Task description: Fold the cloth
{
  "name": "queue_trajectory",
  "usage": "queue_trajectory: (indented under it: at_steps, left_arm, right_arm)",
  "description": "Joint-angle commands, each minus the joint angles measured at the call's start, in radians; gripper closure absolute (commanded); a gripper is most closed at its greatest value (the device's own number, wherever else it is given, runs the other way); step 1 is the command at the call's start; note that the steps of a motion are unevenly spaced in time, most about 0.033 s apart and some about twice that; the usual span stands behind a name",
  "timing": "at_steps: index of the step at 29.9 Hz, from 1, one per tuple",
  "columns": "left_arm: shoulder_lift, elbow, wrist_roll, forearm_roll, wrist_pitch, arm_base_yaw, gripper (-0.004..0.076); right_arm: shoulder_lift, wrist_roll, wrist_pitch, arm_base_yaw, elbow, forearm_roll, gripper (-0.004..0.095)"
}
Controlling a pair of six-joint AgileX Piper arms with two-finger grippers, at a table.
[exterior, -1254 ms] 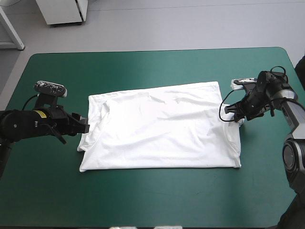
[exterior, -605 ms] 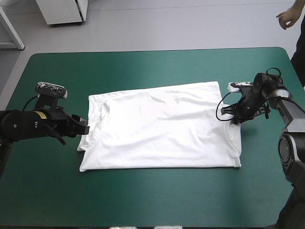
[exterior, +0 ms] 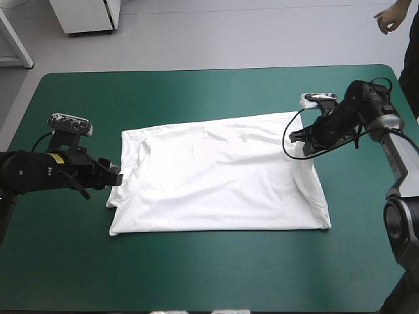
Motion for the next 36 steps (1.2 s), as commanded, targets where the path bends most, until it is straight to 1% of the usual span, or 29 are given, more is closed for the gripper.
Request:
queue_trajectory:
  at_steps: [1, 4, 7, 13, 16, 19, 24, 27, 29, 31, 34, 36]
  left_arm:
    - [-0.014, -0.034, -0.001, -0.019, -0.039, -0.002, 0.0321]
    - [-0.014, -0.034, -0.001, -0.019, -0.039, -0.002, 0.0321]
    - [-0.014, -0.034, -0.001, -0.019, -0.029, -0.002, 0.0322]
    - [-0.014, -0.034, -0.001, -0.015, -0.014, -0.002, 0.0322]
    - [-0.014, -0.034, -0.001, -0.015, -0.01, -0.002, 0.0322]
    - [-0.014, -0.034, -0.001, -0.013, -0.005, -0.002, 0.0322]
    - [-0.014, -0.034, -0.006, 0.041, 0.044, -0.002, 0.0322]
    - [-0.033, -0.034, -0.037, 0.121, 0.093, -0.002, 0.0322]
    - [-0.051, -0.034, -0.068, 0.173, 0.107, -0.005, 0.0322]
    - [-0.081, -0.034, -0.095, 0.232, 0.129, -0.025, 0.0322]
    - [-0.115, -0.034, -0.145, 0.347, 0.173, -0.075, 0.0322]
    - [-0.132, -0.029, -0.165, 0.382, 0.175, -0.101, 0.0322]
  right_arm:
    - [-0.035, -0.022, -0.021, 0.065, -0.028, 0.027, 0.0921]
    - [-0.003, -0.022, -0.049, 0.113, -0.028, 0.019, 0.0921]
    - [0.043, -0.026, -0.071, 0.137, -0.028, 0.017, 0.0921]
    - [0.105, -0.089, -0.082, 0.139, -0.028, 0.006, 0.092]
    - [0.105, -0.124, -0.059, 0.139, -0.043, 0.0, 0.09]
    - [0.105, -0.128, -0.019, 0.139, -0.07, 0.003, 0.0816]
    - [0.069, -0.126, 0.021, 0.137, -0.11, -0.008, 0.057]
    - [0.014, -0.109, 0.039, 0.137, -0.112, -0.051, 0.0455]
    - [-0.028, -0.064, 0.046, 0.135, -0.112, -0.112, 0.0426]
    - [-0.088, -0.028, 0.049, 0.127, -0.098, -0.163, 0.0425]
    - [-0.184, 0.013, 0.055, 0.111, -0.058, -0.2, 0.0425]
    - [-0.259, 0.02, 0.051, 0.105, -0.011, -0.226, 0.0425]
